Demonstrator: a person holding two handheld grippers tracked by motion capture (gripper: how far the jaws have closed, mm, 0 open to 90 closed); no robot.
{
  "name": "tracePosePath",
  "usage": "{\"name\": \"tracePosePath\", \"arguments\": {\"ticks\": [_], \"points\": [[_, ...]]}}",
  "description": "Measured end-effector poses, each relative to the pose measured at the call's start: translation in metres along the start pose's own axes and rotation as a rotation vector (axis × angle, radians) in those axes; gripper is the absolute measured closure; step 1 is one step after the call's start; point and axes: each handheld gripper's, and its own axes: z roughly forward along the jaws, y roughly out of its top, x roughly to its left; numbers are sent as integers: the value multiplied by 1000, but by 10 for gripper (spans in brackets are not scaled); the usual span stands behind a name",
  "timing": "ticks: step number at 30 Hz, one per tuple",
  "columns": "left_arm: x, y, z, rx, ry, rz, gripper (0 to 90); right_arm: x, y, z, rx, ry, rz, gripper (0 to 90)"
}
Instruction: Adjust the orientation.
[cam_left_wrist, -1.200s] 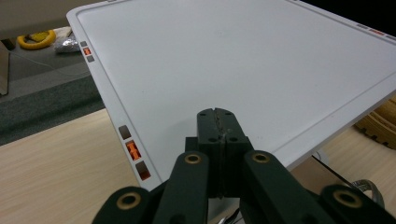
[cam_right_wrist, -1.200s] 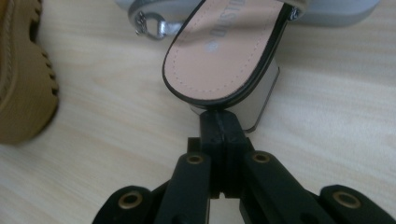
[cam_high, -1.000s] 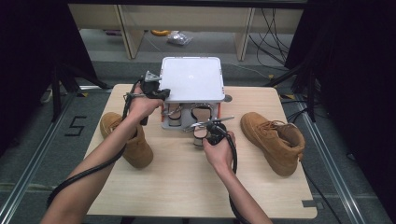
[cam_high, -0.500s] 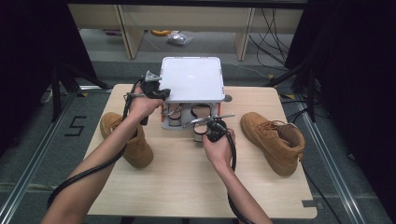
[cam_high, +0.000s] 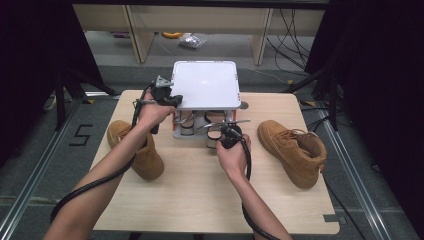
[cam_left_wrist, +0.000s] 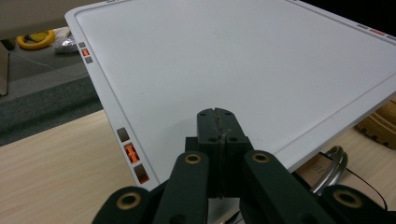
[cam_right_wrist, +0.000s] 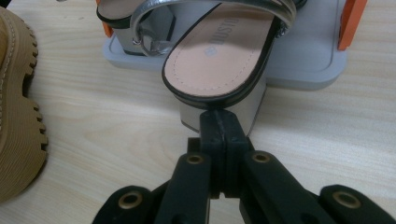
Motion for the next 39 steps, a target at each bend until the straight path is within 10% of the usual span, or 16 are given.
{"name": "tracePosePath", "arguments": {"ticks": [39], "points": [[0, 0, 0, 2, 2, 2, 897, -4, 24, 19, -115, -78, -14, 900]]}}
